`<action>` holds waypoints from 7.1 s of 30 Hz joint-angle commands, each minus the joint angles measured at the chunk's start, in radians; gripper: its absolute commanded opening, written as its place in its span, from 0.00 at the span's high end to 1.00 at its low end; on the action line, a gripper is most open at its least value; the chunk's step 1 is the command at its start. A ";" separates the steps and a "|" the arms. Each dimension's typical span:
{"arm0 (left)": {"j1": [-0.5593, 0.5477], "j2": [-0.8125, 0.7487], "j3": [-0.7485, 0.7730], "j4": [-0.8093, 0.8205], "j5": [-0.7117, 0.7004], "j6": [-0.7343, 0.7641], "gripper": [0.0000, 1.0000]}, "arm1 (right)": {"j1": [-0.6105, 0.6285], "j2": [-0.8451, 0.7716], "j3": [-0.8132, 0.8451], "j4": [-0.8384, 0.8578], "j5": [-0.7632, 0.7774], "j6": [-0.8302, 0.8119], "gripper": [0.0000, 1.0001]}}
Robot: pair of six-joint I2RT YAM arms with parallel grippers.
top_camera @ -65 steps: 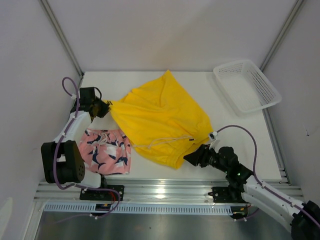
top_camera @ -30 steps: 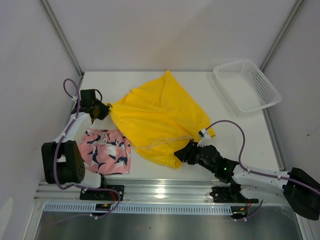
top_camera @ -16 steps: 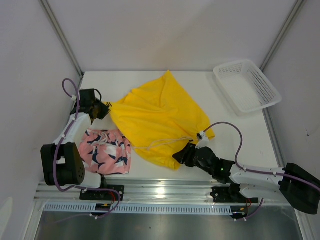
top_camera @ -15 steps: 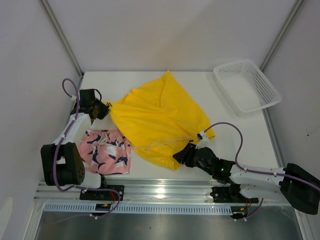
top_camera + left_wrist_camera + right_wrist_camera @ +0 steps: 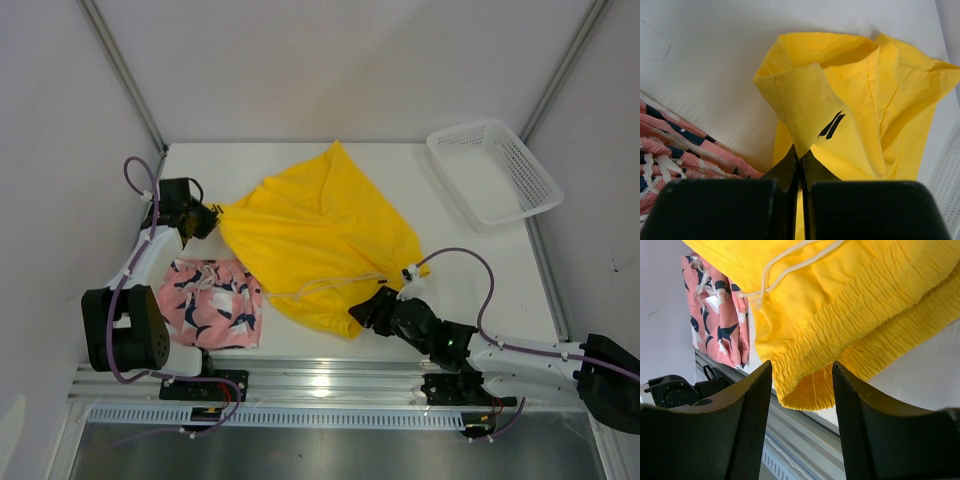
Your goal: Fold and stack the shorts
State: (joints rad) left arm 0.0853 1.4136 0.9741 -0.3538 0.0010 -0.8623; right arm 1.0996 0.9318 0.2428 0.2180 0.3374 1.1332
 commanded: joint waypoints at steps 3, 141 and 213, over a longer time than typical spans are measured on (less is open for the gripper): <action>0.010 -0.041 -0.003 0.019 -0.019 0.019 1.00 | 0.008 0.051 0.024 0.015 0.042 0.028 0.46; 0.058 -0.320 0.267 0.341 -0.248 -0.322 1.00 | -0.955 0.632 1.704 0.012 -1.103 -0.255 1.00; -0.005 0.076 0.769 0.624 -0.101 -0.155 1.00 | -1.155 1.248 2.264 0.768 -0.998 0.354 1.00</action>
State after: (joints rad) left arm 0.0353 1.5597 1.7729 0.1917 -0.0708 -1.0206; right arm -0.0006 2.2543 2.5774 0.8078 -0.7483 1.3914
